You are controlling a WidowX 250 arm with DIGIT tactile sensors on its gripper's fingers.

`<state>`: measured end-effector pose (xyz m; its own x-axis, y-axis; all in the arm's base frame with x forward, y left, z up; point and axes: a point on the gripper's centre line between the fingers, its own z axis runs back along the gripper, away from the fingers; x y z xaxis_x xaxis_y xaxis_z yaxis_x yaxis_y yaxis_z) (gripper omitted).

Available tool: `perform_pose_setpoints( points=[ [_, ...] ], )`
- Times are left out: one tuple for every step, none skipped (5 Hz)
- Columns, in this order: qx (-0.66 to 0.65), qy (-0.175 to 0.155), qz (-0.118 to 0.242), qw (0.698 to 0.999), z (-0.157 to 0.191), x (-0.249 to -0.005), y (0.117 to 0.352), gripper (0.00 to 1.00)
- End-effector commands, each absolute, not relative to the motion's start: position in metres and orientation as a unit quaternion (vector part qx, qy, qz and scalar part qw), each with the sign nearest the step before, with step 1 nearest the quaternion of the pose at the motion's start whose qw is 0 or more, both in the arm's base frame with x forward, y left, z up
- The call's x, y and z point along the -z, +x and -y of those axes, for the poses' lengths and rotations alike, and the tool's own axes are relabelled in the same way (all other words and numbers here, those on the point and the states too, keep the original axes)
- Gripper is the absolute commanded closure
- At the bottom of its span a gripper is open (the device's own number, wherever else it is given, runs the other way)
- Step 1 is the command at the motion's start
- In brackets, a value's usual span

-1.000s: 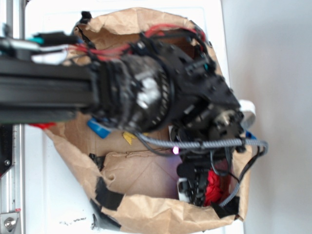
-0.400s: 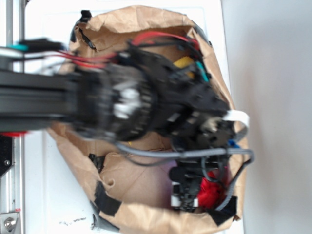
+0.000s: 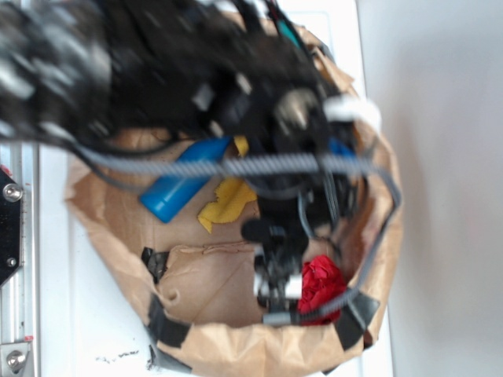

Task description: Grab the red paper.

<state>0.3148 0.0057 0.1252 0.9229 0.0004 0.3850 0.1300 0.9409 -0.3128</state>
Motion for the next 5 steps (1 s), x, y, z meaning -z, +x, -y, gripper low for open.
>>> perform_pose_setpoints(
  points=[
    [0.044,-0.169,0.229,0.958,-0.011,-0.126,0.312,0.00],
    [0.044,-0.169,0.229,0.958,-0.011,-0.126,0.312,0.00],
    [0.044,-0.169,0.229,0.958,-0.011,-0.126,0.312,0.00],
    [0.044,-0.169,0.229,0.958,-0.011,-0.126,0.312,0.00],
    [0.116,-0.156,0.277,0.941,0.008,-0.117,0.308,0.00]
  ],
)
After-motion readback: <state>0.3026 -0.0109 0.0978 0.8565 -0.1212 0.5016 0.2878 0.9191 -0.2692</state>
